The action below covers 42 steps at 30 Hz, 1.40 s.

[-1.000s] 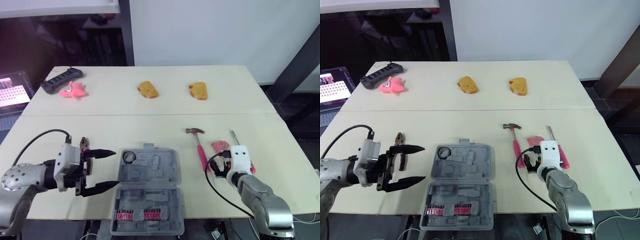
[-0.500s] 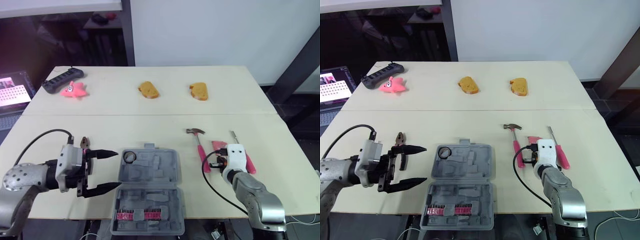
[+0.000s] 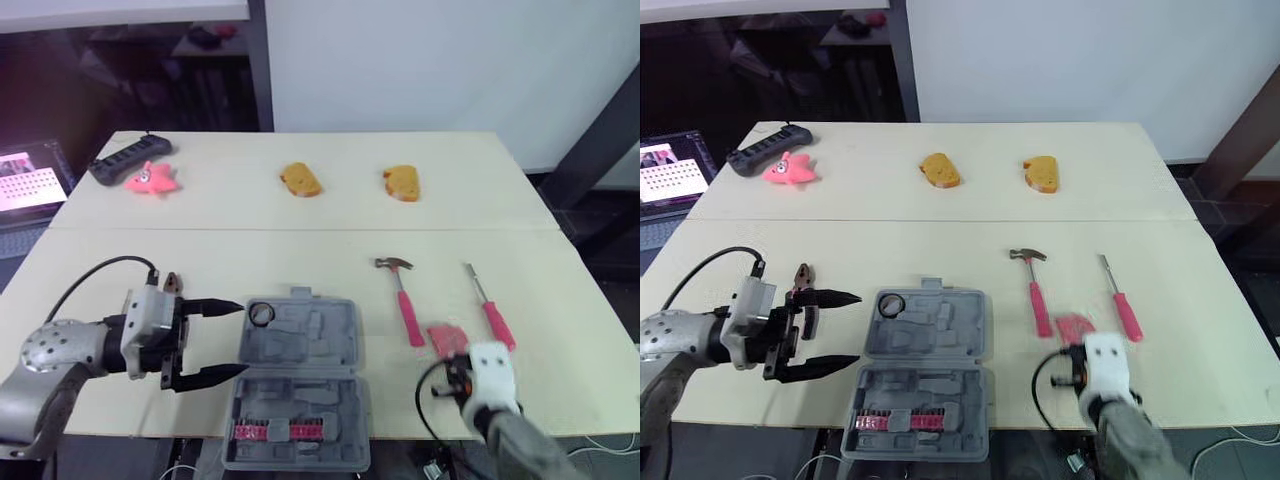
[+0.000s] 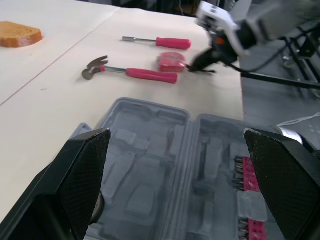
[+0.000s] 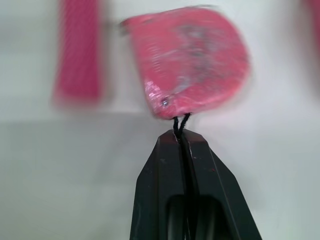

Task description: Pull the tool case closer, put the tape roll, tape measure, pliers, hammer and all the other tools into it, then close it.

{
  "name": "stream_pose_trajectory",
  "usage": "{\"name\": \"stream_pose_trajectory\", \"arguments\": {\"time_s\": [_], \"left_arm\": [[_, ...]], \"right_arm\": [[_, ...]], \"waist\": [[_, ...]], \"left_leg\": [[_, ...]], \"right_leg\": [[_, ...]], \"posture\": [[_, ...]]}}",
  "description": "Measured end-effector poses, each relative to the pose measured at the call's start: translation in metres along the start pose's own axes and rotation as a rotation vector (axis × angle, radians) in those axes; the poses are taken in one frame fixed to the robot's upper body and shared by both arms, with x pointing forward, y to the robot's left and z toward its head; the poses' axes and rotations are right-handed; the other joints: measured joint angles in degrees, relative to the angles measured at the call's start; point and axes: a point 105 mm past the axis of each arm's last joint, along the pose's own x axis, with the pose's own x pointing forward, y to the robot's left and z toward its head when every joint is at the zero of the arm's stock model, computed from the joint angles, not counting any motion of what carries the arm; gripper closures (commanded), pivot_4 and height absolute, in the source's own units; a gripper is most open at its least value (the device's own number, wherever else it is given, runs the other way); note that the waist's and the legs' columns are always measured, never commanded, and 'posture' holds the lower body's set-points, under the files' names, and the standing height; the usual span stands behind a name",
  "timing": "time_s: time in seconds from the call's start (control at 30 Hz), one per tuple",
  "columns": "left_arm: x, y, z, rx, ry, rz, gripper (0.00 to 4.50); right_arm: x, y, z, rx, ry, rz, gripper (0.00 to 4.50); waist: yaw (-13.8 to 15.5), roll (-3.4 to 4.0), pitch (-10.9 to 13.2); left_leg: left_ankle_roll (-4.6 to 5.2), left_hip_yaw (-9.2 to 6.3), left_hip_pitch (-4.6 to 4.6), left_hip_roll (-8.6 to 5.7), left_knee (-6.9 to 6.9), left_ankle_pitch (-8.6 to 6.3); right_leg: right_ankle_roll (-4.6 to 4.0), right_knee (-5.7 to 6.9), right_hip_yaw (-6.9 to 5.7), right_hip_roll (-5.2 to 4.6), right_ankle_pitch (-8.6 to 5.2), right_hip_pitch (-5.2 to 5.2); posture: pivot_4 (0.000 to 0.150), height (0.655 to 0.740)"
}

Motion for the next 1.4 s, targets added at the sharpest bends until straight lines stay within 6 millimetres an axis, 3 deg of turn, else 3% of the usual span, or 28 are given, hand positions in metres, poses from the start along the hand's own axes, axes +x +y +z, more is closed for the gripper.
{"name": "stream_pose_trajectory", "arguments": {"time_s": [0.23,0.43,0.57,0.77,1.03,1.2,1.27,1.37,1.4], "left_arm": [[0.0,0.002,-0.004,-0.016,-0.003,-0.028,0.0],[0.003,0.001,-0.003,-0.015,-0.006,-0.062,0.0],[0.003,0.001,-0.005,-0.021,-0.006,-0.066,0.0],[0.003,0.002,-0.004,-0.02,-0.007,-0.07,0.0],[0.001,0.002,-0.007,-0.023,-0.007,-0.072,0.0],[0.001,0.001,-0.008,-0.028,-0.008,-0.064,0.0],[0.002,0.0,-0.009,-0.033,-0.009,-0.062,0.0],[0.003,-0.004,-0.01,-0.037,-0.007,-0.064,0.0],[0.003,-0.004,-0.01,-0.038,-0.007,-0.064,0.0]], "right_arm": [[-0.033,0.017,-0.031,0.028,0.089,0.047,4.49],[-0.04,0.026,-0.039,0.057,0.114,0.066,4.49],[-0.044,0.032,-0.042,0.069,0.118,0.087,3.12],[-0.047,0.039,-0.043,0.118,0.102,0.127,0.06],[-0.062,0.008,-0.06,0.117,0.18,0.104,0.06],[-0.069,-0.007,-0.047,0.018,0.163,0.22,0.06],[-0.069,-0.008,-0.027,-0.152,0.123,0.344,0.06],[-0.068,-0.008,0.028,-0.629,-0.018,0.588,0.06],[-0.066,-0.009,0.037,-0.793,-0.038,0.657,0.06]], "waist": [[-0.4,-0.05,-0.03],[-0.29,-0.11,-0.07],[-0.14,-0.12,-0.08],[0.58,-0.29,-0.18],[0.96,-0.25,-0.16],[0.7,-0.22,-0.15],[0.47,-0.2,-0.13],[0.18,-0.29,-0.16],[0.49,-0.32,-0.16]], "left_leg": [[-0.01,0.03,0.01,0.01,0.01,0.0],[-0.01,0.03,0.0,0.01,0.01,0.0],[-0.01,0.04,-0.01,0.02,0.01,0.0],[-0.02,0.06,-0.02,0.01,0.03,-0.01],[-0.02,0.1,-0.04,0.0,0.05,-0.01],[-0.02,0.1,0.0,0.01,0.04,-0.01],[-0.02,0.27,0.01,-0.03,0.14,-0.01],[-0.01,0.29,0.11,-0.07,0.24,-0.01],[0.0,0.17,0.12,-0.05,0.22,-0.02]], "right_leg": [[-0.18,-0.02,0.03,-0.01,-0.09,-0.01],[-0.2,-0.03,0.04,-0.01,-0.09,-0.04],[-0.2,-0.03,0.04,-0.02,-0.1,-0.03],[-0.2,-0.08,0.04,-0.05,-0.1,-0.02],[-0.2,-0.1,0.05,-0.08,-0.1,-0.01],[-0.2,-0.08,0.05,-0.04,-0.1,0.0],[-0.17,-0.09,0.19,-0.09,-0.08,0.02],[-0.13,-0.11,0.28,-0.04,-0.06,0.19],[-0.12,-0.1,0.25,0.03,-0.07,0.23]], "posture": [[0.15,0.74],[0.15,0.74],[0.15,0.74],[0.15,0.74],[0.15,0.74],[0.15,0.74],[0.15,0.74],[0.15,0.74],[0.15,0.74]]}}
